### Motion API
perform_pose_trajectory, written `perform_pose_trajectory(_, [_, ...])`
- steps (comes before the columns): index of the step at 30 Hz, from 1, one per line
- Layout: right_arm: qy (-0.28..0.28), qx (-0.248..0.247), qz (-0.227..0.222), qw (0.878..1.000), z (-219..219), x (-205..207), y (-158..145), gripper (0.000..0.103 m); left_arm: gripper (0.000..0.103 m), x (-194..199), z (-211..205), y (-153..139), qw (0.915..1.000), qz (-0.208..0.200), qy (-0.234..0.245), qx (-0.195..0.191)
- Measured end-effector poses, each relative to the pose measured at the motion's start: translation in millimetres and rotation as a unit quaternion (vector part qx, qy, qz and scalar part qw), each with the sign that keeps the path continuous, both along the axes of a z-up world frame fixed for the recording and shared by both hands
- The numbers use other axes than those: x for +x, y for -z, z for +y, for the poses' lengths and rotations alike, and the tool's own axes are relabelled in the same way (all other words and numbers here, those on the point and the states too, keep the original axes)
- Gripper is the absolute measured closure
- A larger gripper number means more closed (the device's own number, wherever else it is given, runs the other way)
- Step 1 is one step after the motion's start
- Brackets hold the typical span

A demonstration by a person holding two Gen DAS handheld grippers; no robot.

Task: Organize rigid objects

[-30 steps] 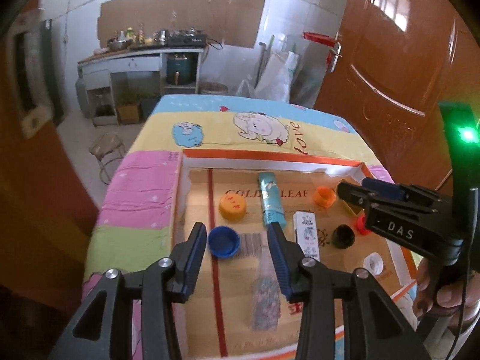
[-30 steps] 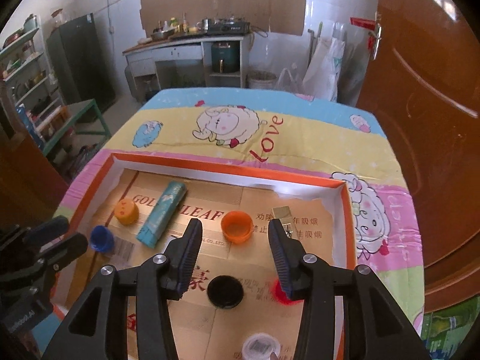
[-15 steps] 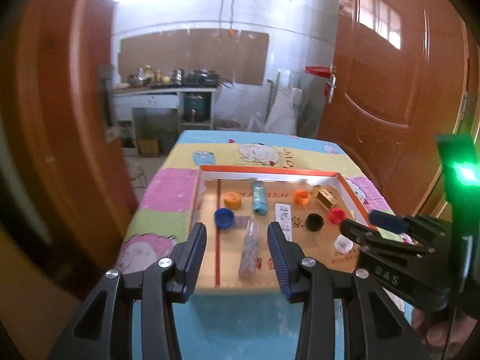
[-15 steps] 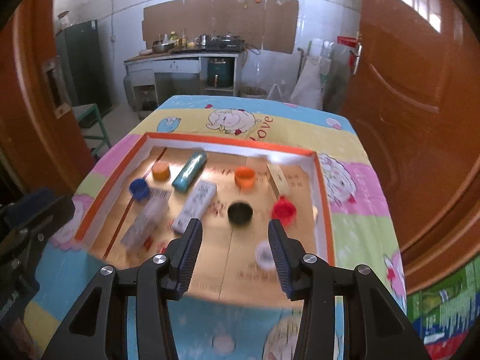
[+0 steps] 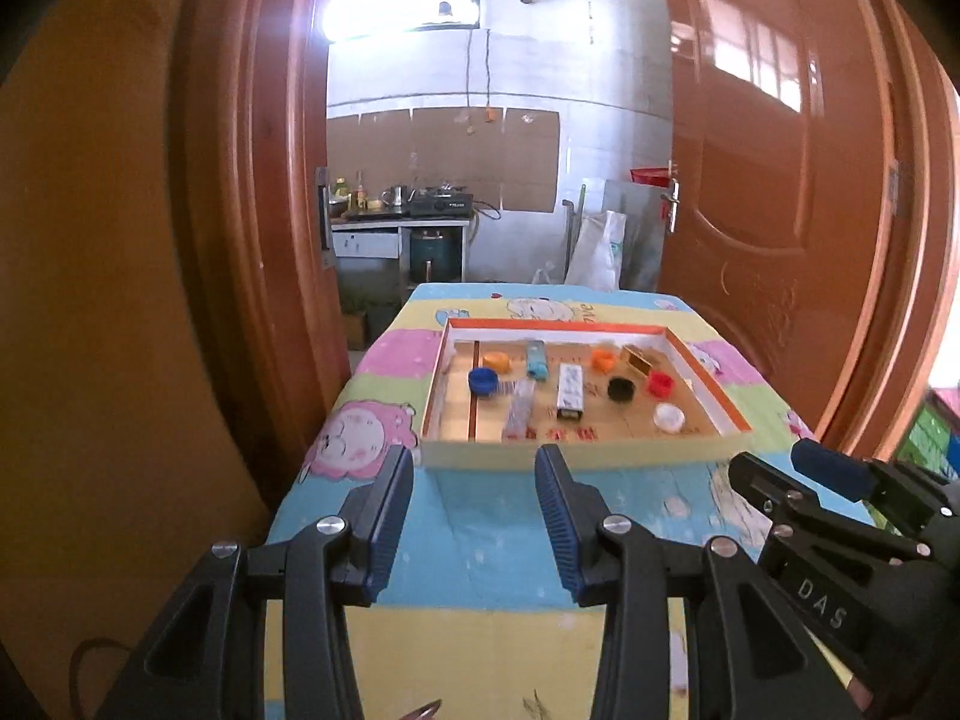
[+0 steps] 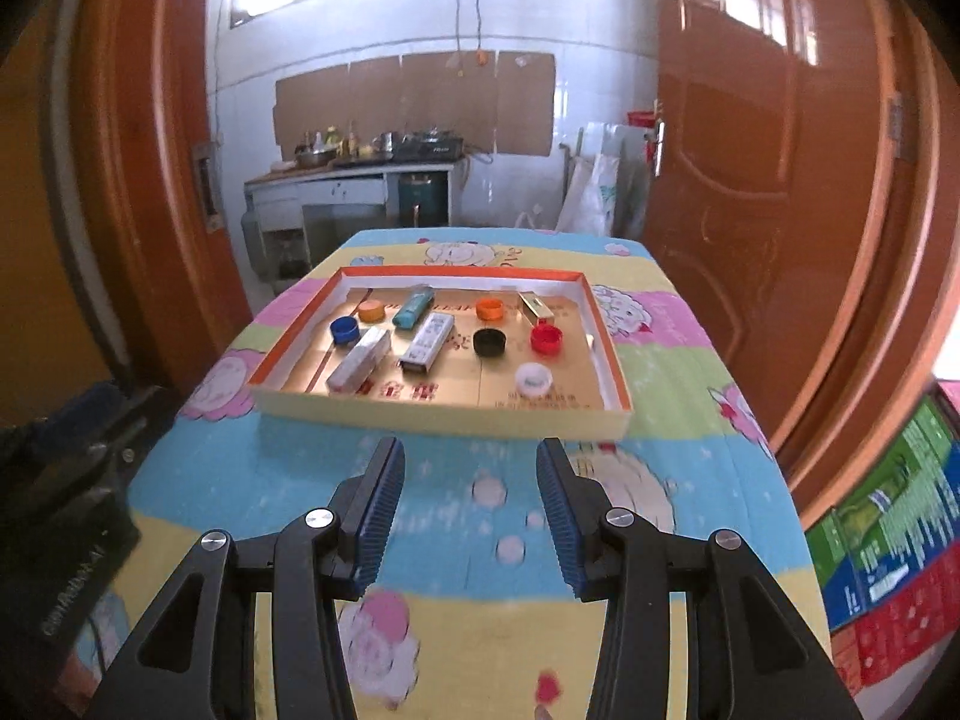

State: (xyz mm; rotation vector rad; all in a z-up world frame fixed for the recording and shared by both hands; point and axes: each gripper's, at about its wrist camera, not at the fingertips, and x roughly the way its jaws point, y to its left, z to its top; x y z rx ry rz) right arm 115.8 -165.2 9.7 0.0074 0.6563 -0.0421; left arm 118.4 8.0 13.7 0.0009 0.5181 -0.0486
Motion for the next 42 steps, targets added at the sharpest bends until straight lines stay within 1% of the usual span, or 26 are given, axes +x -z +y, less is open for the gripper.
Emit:
perform_pose_trajectory(6, [0.017, -0.022, -0.027, 0.999, 12, -42, 1, 0.056, 0.061, -38, 0, 6, 1.0, -0.003, 0.003, -0.004])
perform_pose_trajectory(11, [0.01, -0.018, -0.025, 0.999, 16, -64, 4, 0.056, 0.061, -62, 0, 6, 0.9999, -0.009, -0.004, 0.004])
perform_pose_trajectory(19, [0.018, -0.016, -0.046, 0.999, 13, -92, -3, 0.056, 0.061, -91, -4, 4, 0.9997, -0.022, -0.006, 0.009])
perform_pose_trajectory(29, [0.01, -0.02, -0.058, 0.998, 18, -110, -9, 0.056, 0.061, -108, -1, 1, 0.9995, -0.031, -0.011, 0.005])
perform_pose_trajectory(32, [0.008, -0.022, -0.061, 0.998, 20, -114, -11, 0.056, 0.061, -110, 1, 0, 0.9996, -0.029, -0.009, -0.001])
perform_pose_trajectory(42, [0.005, -0.023, -0.064, 0.998, 24, -119, -12, 0.056, 0.061, -115, 1, -2, 0.9994, -0.034, -0.009, 0.003])
